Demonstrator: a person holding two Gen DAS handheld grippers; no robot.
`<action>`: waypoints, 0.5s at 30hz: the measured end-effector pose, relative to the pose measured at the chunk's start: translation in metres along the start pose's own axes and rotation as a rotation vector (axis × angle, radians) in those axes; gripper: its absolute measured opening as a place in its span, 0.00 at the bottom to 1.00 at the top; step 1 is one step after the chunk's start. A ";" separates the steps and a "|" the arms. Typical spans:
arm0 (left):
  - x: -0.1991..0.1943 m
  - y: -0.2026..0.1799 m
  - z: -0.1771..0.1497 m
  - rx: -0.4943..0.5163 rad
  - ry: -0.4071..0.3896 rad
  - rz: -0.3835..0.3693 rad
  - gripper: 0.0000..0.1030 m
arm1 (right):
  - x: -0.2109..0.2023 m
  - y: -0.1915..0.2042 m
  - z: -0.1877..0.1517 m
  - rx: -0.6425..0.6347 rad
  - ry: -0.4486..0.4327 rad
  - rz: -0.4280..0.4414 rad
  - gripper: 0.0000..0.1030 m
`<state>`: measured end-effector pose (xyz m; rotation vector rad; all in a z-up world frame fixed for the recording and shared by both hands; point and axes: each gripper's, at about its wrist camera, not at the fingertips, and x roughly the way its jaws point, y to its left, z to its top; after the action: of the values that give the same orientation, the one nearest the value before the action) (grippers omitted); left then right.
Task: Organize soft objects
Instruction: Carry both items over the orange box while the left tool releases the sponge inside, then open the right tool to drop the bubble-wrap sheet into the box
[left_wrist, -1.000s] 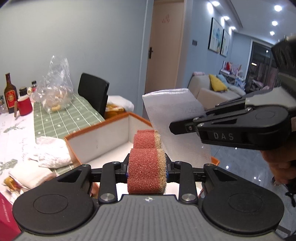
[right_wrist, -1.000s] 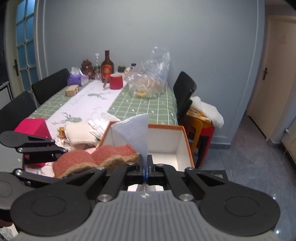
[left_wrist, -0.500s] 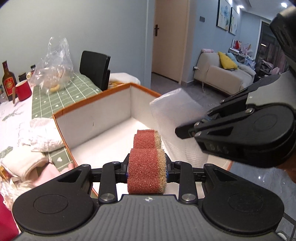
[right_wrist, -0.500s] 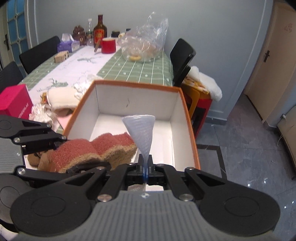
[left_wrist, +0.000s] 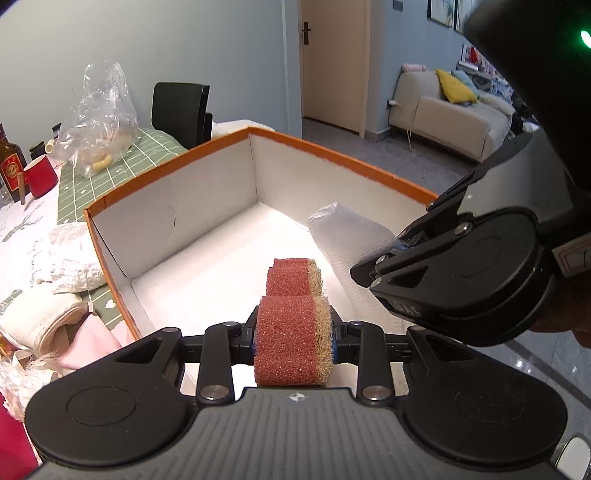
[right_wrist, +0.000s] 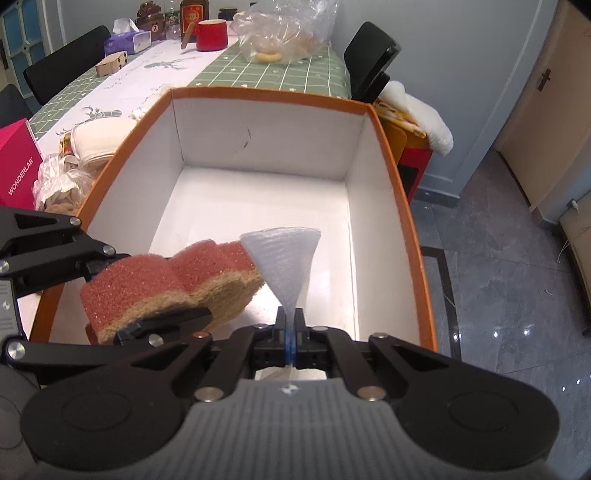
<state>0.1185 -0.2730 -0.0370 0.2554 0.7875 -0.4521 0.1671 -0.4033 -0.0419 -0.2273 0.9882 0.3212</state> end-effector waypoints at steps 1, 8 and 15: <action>0.001 -0.001 -0.001 0.004 0.006 0.005 0.35 | 0.002 -0.001 0.000 0.003 0.006 0.001 0.00; 0.005 -0.002 -0.001 0.008 0.034 0.006 0.35 | 0.010 -0.001 -0.003 0.004 0.041 0.008 0.00; 0.002 -0.002 0.003 0.020 0.038 0.033 0.49 | 0.011 -0.003 -0.006 0.024 0.046 -0.005 0.02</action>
<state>0.1202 -0.2766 -0.0365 0.2956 0.8148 -0.4255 0.1691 -0.4058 -0.0537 -0.2167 1.0362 0.3003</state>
